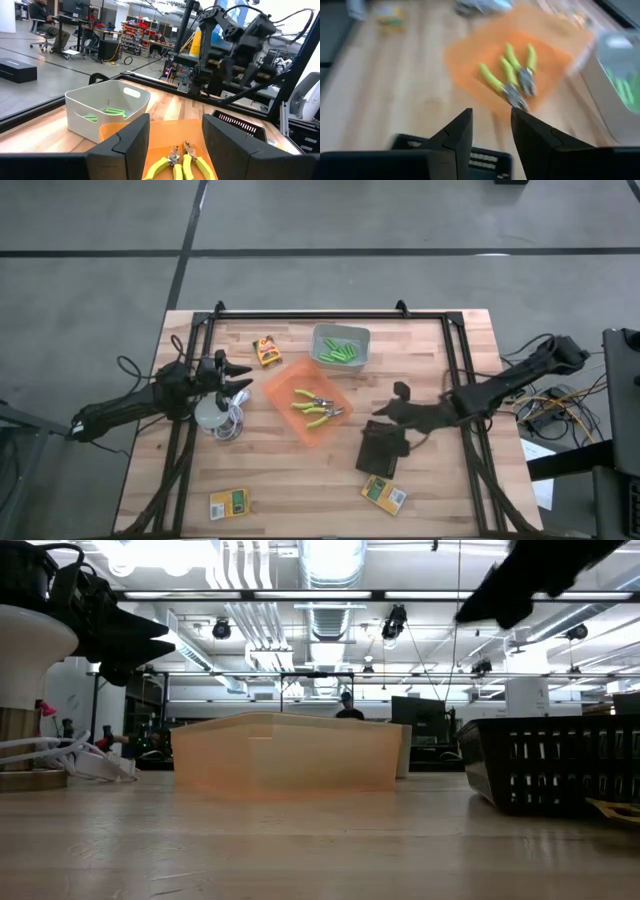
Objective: Pick & Place School Supplies
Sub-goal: Put the yellow crayon box into the black bin
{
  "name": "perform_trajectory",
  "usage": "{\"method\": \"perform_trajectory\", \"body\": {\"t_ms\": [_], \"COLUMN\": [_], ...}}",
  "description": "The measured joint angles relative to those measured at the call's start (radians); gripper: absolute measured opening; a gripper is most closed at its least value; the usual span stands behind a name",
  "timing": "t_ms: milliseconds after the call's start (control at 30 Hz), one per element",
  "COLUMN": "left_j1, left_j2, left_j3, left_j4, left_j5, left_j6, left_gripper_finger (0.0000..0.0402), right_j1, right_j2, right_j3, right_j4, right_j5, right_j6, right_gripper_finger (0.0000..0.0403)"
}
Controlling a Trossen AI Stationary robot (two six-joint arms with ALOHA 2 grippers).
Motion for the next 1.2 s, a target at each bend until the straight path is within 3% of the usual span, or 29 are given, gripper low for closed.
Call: {"method": "perform_trajectory", "body": {"t_ms": [133,233,300,467,533,900,1200], "left_j1": [0.0,0.0,0.0,0.0,0.0,0.0,0.0], "left_j2": [0.0,0.0,0.0,0.0,0.0,0.0,0.0], "left_j3": [0.0,0.0,0.0,0.0,0.0,0.0,0.0], "left_j4": [0.0,0.0,0.0,0.0,0.0,0.0,0.0], "left_j5": [0.0,0.0,0.0,0.0,0.0,0.0,0.0], "left_j6": [0.0,0.0,0.0,0.0,0.0,0.0,0.0], "left_gripper_finger": [0.0188,0.0188,0.0188,0.0188,0.0188,0.0188,0.0188], "right_j1": [0.088,0.172,0.225,0.375,0.419,0.515,0.522], "right_j2": [-0.101,-0.154,-0.168,-0.133,-0.09,0.176,0.302], "right_j3": [-0.029,-0.079,-0.128,-0.26,-0.283,-0.235,-0.234], "right_j4": [-0.001,0.014,0.105,0.39,0.439,0.467,0.663], "right_j5": [-0.102,-0.106,-0.028,0.335,0.39,0.373,0.166], "right_j6": [-0.061,-0.104,-0.081,0.028,0.033,0.043,0.043], "right_gripper_finger": [0.013,0.0129,0.0128,0.0135,0.0142,0.0183,0.0192]}}
